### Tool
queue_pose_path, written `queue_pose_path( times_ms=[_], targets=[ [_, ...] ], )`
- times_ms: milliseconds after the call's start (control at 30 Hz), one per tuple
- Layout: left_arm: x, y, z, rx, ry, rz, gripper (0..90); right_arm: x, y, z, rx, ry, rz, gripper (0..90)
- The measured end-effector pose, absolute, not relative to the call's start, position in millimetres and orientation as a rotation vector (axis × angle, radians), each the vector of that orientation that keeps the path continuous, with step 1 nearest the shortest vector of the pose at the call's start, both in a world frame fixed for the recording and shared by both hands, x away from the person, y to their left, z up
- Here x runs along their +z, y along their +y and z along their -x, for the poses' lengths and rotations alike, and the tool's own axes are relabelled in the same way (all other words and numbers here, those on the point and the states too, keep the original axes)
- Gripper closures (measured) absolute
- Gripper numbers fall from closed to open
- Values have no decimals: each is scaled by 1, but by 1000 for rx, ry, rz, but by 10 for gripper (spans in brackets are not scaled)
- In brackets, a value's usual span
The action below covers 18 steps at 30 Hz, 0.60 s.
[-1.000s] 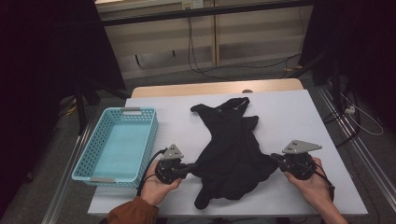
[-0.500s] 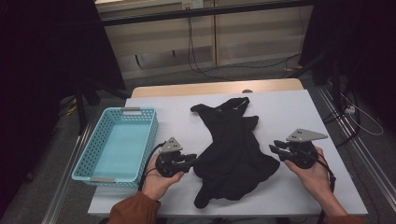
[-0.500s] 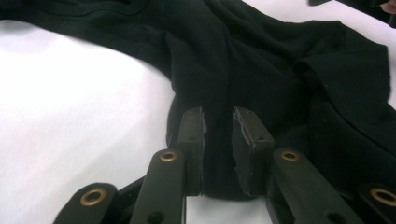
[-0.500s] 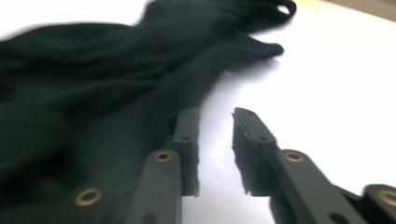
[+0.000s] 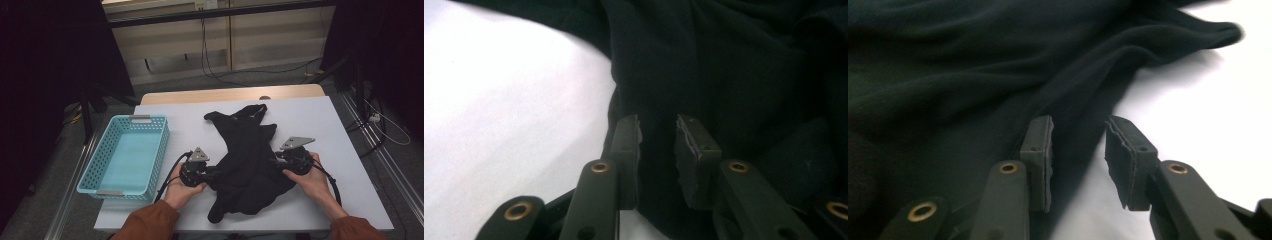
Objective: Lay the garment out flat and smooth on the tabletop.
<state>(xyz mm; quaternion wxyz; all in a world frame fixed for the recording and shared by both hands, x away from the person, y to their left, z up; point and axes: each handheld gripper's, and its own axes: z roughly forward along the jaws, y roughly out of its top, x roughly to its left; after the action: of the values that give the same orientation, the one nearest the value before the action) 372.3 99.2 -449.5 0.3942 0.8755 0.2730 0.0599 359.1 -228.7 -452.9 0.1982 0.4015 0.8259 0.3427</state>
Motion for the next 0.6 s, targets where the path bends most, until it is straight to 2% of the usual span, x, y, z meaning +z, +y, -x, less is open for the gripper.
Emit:
queue_pose_path(
  times_ms=[167,300,333,433,467,533,600],
  targets=[
    [-455,96,-372,156,683,-2227,688,-454,-226,-363,921,2271,-1149,597],
    [-456,94,-372,173,670,-2229,685,-457,-230,-371,965,2283,-1207,632],
    [-456,94,-372,177,668,-2229,690,-457,-230,-372,974,2291,-1206,673],
    [-456,95,-373,182,681,-2235,755,-458,-229,-373,999,2316,-1199,797],
    [-455,95,-373,177,692,-2239,805,-458,-229,-373,1007,2320,-1199,838],
    [-456,96,-374,162,707,-2232,884,-456,-229,-371,987,2313,-1201,869],
    [-455,95,-373,163,706,-2236,897,-456,-230,-371,964,2296,-1204,875]
  ],
)
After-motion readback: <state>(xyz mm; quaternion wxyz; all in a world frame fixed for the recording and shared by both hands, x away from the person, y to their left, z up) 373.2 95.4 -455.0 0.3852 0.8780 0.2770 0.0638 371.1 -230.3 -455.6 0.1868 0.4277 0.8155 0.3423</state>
